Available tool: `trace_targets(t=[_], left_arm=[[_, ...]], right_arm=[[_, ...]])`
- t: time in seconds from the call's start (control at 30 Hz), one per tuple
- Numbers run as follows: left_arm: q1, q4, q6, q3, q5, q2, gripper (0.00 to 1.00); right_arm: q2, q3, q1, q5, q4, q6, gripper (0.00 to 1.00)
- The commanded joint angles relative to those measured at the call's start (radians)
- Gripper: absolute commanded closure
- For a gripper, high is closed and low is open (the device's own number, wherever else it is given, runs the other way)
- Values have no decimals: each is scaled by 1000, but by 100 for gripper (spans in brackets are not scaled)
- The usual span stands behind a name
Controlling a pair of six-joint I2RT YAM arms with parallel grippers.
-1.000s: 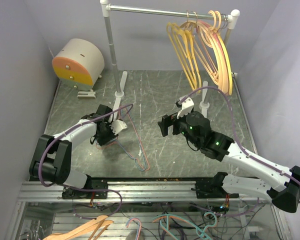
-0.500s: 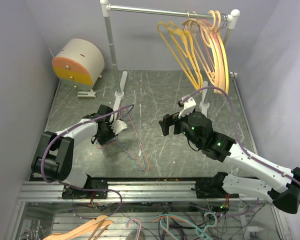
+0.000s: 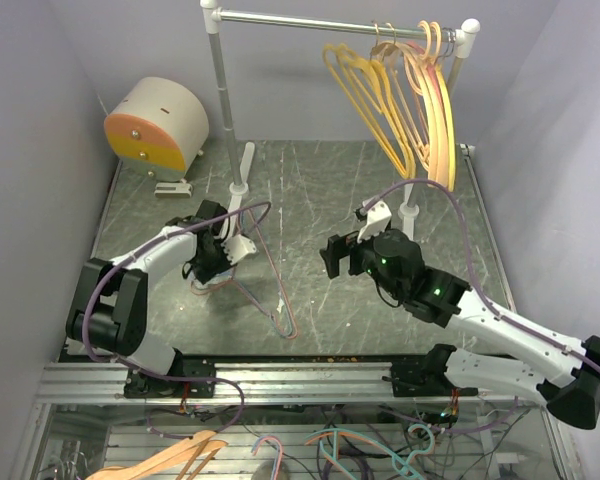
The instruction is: Organize the hangers
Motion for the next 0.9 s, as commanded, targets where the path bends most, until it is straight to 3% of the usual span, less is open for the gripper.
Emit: trace_targets(t=[0.0,0.13,0.27,0.37,0.5,0.63,0.87], left_arm=[[-7,-143,15,138,33,-40,93],[-22,-217,18,221,38,-40,93],[-47,-233,12,243,14,-37,93],[-65,-239,11,251,-7,-34,93],[-82,-245,11,263,-24,-30,93],[-93,-246,9,276,-29,-20,93],[-110,-238,4,282,-27,-11,93]], right_arm=[[-16,-27,4,-18,1,27,0],[10,-111,4,-67,94,56,0],[103,-213,14,-159,292,36,0],[197,-280,110,-39,483,-65,0],[340,-253,240,132,601,-262,0],[388,-172,297,214,578,-362,0],[388,-91,323,115,476,-335,0]])
